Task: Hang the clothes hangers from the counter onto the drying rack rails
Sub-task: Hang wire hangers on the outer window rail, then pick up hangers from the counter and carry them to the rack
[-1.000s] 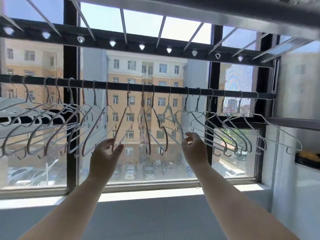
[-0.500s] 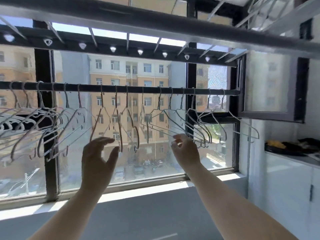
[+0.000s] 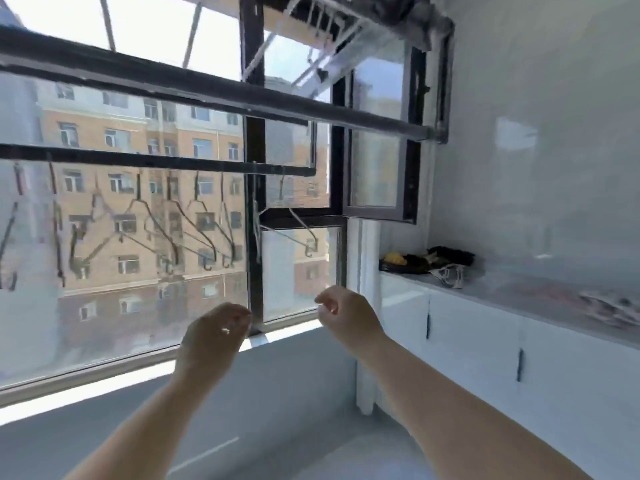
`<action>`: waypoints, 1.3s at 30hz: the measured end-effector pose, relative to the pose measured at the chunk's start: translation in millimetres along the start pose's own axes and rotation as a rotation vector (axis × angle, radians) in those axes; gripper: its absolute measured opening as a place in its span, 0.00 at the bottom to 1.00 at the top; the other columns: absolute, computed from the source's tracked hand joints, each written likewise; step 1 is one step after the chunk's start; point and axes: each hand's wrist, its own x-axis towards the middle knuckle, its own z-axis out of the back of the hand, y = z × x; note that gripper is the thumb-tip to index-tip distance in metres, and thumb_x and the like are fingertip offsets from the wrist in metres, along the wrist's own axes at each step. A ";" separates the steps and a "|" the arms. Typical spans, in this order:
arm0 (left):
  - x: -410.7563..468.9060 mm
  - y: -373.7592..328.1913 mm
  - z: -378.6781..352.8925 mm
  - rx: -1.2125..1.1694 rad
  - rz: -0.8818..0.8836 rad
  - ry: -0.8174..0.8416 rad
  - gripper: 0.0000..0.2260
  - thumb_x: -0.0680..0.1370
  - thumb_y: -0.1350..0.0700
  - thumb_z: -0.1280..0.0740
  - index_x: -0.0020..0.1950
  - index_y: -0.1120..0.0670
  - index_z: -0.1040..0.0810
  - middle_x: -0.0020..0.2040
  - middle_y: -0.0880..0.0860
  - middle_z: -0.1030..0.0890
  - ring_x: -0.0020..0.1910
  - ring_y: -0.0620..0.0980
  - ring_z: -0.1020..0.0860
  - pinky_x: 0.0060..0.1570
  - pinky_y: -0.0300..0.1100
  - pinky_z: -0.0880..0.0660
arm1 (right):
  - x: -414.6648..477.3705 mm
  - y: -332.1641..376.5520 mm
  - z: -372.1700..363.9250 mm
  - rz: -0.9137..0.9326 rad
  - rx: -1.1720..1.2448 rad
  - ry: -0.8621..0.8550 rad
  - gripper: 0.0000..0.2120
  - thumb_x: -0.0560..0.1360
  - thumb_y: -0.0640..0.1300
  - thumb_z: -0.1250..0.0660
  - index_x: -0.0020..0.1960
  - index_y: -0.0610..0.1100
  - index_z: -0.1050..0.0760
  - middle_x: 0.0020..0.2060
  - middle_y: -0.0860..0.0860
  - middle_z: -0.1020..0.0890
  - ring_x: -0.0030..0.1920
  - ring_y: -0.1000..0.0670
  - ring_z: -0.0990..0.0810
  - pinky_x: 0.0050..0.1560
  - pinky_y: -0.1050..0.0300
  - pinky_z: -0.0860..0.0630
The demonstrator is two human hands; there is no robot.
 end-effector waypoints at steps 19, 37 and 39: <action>-57.4 -169.2 -422.7 -0.288 -0.051 0.729 0.14 0.76 0.57 0.36 0.35 0.40 0.29 0.38 0.47 0.20 0.44 0.50 0.21 0.45 0.40 0.28 | -140.2 -316.6 244.5 -0.716 -0.213 -0.301 0.05 0.76 0.39 0.40 0.42 0.48 0.30 0.35 0.58 0.27 0.38 0.55 0.29 0.33 0.69 0.35; 57.5 -187.2 -750.3 -0.059 -0.086 0.858 0.05 0.79 0.54 0.41 0.44 0.46 0.28 0.45 0.45 0.25 0.46 0.44 0.28 0.42 0.36 0.34 | -14.9 -611.4 305.7 -0.947 -0.182 -0.398 0.07 0.77 0.39 0.42 0.50 0.47 0.27 0.36 0.59 0.30 0.39 0.54 0.29 0.35 0.64 0.34; 76.8 -187.4 -774.6 -0.068 -0.077 0.821 0.06 0.79 0.55 0.41 0.43 0.46 0.28 0.47 0.46 0.24 0.47 0.44 0.28 0.41 0.36 0.34 | 12.2 -641.5 306.9 -0.919 -0.224 -0.389 0.10 0.76 0.38 0.41 0.55 0.43 0.25 0.41 0.57 0.25 0.47 0.51 0.27 0.42 0.64 0.35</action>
